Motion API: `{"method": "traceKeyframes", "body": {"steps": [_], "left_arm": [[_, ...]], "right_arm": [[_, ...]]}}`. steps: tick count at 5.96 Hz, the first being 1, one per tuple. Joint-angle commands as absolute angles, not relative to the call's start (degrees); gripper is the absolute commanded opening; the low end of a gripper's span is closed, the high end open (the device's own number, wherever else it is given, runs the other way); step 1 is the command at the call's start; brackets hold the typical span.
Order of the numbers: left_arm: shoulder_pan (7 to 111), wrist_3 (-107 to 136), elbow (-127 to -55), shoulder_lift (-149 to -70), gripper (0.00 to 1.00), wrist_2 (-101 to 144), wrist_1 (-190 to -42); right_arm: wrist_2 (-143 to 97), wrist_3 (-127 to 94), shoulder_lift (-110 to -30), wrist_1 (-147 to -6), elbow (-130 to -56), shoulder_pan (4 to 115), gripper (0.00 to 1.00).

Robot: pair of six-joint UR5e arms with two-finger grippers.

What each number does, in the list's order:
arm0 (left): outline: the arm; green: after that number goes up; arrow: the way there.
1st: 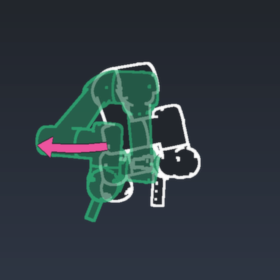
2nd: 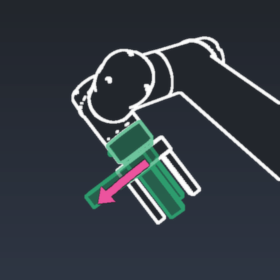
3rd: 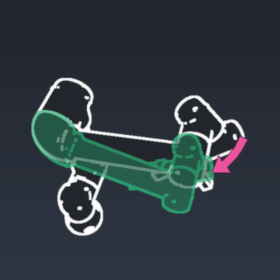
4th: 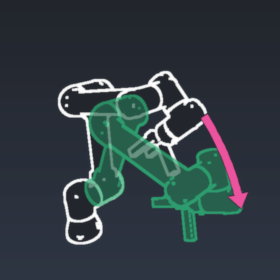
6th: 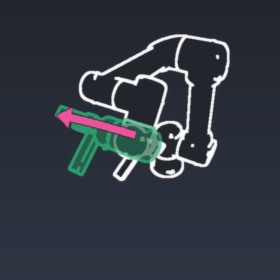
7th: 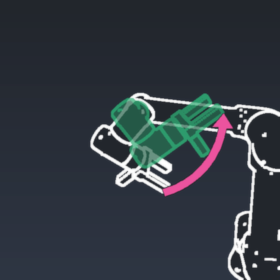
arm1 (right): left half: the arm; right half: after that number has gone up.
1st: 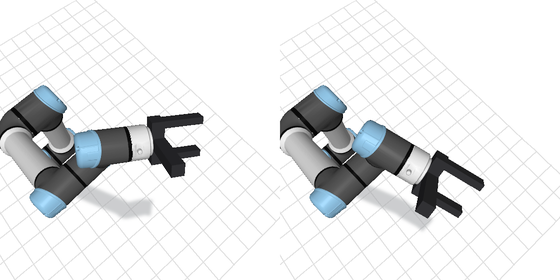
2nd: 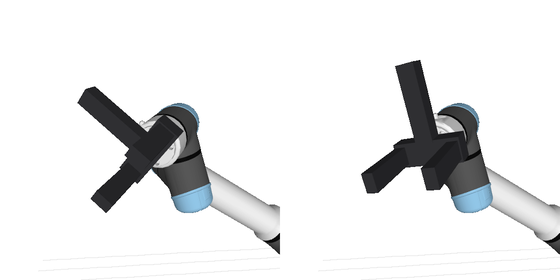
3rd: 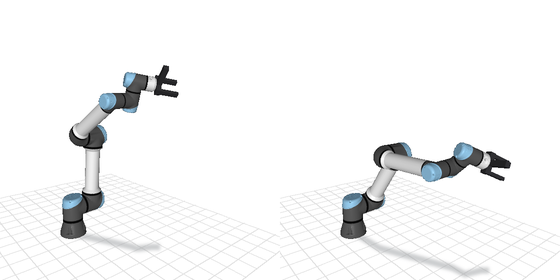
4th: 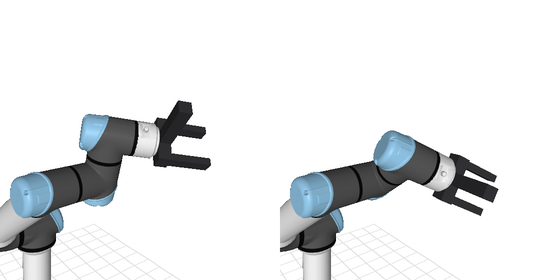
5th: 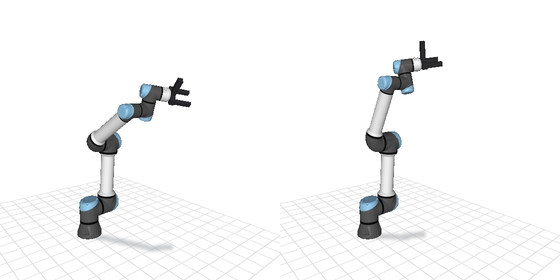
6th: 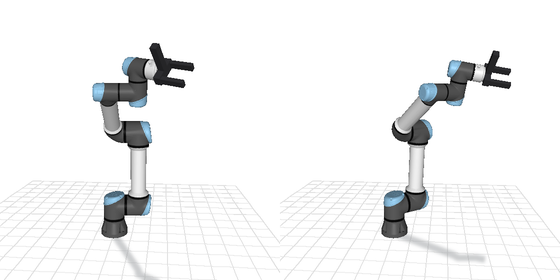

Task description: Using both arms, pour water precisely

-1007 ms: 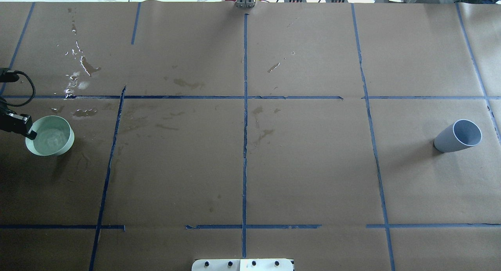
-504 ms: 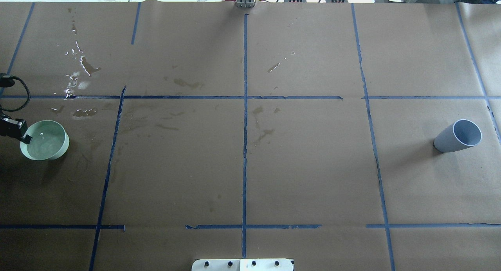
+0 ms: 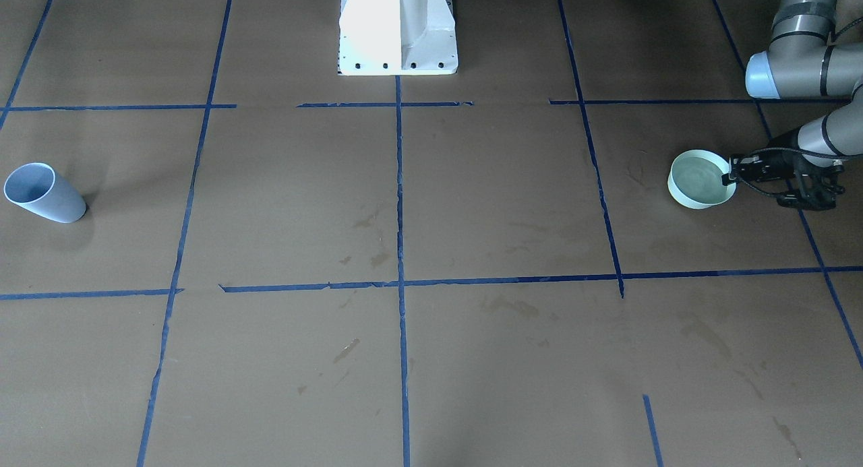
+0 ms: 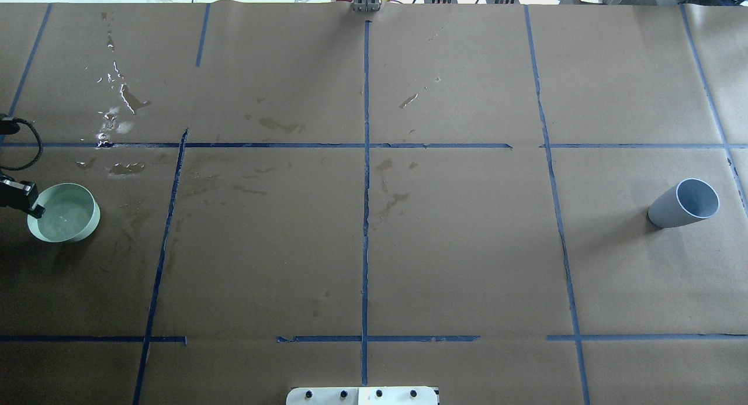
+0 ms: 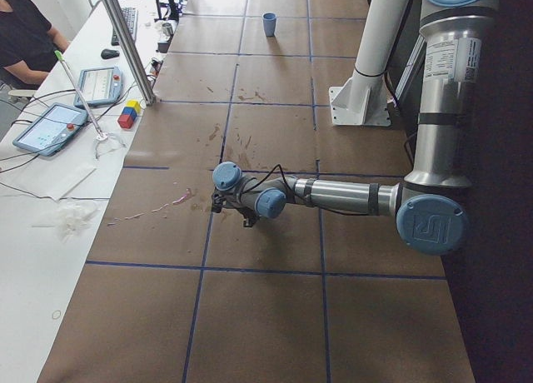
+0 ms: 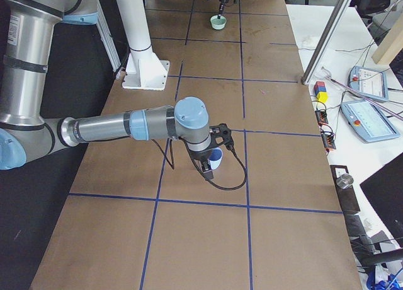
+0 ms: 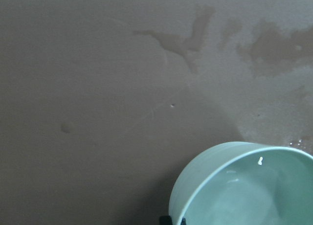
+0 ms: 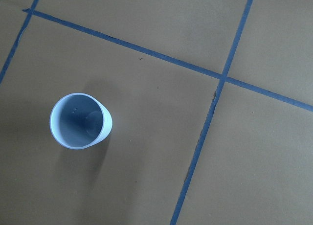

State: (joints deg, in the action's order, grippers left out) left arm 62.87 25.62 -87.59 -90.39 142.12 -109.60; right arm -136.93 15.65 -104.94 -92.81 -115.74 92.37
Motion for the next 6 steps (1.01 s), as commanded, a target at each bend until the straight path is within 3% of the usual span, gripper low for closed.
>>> {"method": "traceKeyframes", "body": {"steps": [1, 2, 3, 4, 5, 6], "left_arm": [[62.8, 25.7, -86.8, -90.4, 0.06, 142.0, -110.0], [62.8, 25.6, -86.5, -90.4, 0.09, 142.1, -110.0], [62.8, 25.7, -86.4, -90.4, 0.34, 142.0, -110.0], [62.8, 25.7, -86.2, -90.4, 0.47, 142.0, -110.0], [62.7, 25.7, -86.2, -90.5, 0.68, 142.0, -110.0], [62.8, 25.7, -86.6, -90.5, 0.68, 142.1, -110.0]], "right_arm": [[-136.9, 15.6, -104.9, -92.8, -115.8, 92.4, 1.0], [-136.9, 15.6, -104.9, -92.8, -115.9, 92.4, 1.0], [-136.9, 15.6, -104.9, -92.8, -115.9, 92.4, 1.0], [-136.9, 15.6, -104.9, -92.8, -115.9, 92.4, 1.0], [-136.9, 15.6, -104.8, -92.8, -115.9, 92.4, 1.0], [-136.9, 15.6, -104.8, -92.8, -115.9, 92.4, 1.0]]}}
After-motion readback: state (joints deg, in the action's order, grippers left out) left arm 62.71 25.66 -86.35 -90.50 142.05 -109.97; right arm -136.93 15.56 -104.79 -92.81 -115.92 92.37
